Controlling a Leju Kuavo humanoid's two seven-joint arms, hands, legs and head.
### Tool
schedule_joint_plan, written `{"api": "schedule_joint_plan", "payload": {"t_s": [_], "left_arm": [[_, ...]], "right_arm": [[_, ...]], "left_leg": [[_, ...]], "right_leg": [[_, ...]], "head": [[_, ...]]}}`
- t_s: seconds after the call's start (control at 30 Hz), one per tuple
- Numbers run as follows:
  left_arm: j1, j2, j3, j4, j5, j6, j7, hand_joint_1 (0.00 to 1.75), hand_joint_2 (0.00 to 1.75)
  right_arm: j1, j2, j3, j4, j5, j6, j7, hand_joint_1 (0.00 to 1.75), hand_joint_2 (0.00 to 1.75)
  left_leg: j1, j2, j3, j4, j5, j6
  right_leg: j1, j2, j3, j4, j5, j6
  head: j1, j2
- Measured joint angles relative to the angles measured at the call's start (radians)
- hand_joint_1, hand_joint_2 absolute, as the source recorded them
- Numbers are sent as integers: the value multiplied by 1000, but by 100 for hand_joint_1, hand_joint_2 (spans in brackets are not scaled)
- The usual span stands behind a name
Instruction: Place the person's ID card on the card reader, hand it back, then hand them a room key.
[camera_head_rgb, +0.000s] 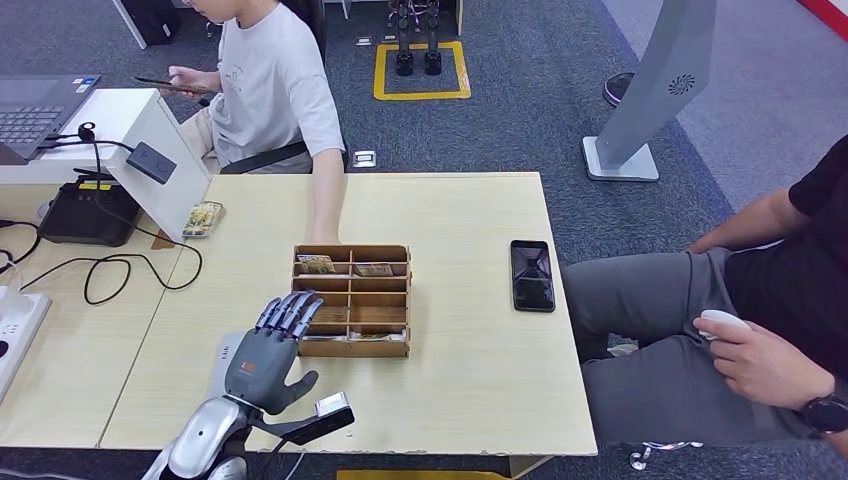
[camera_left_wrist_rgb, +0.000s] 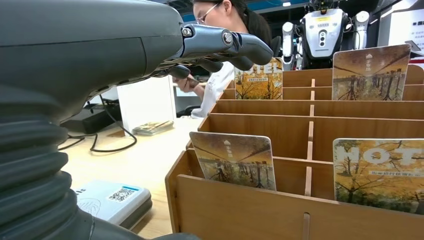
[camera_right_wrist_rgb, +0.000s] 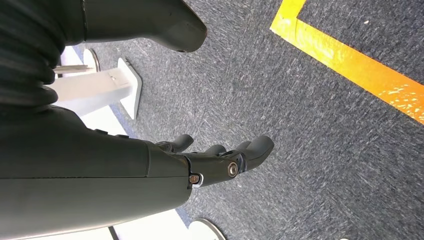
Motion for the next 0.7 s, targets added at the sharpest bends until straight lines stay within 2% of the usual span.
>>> {"api": "schedule_joint_plan", "payload": {"t_s": [0.7], "left_arm": [[-9,-52,0,23,15,12,-19,0,175]], "right_arm": [[0,0,0,0,6,2,2,0,175]], "left_leg": [[0,0,0,0,0,0]], "right_leg": [[0,0,0,0,0,0]], "head": [[0,0]]}}
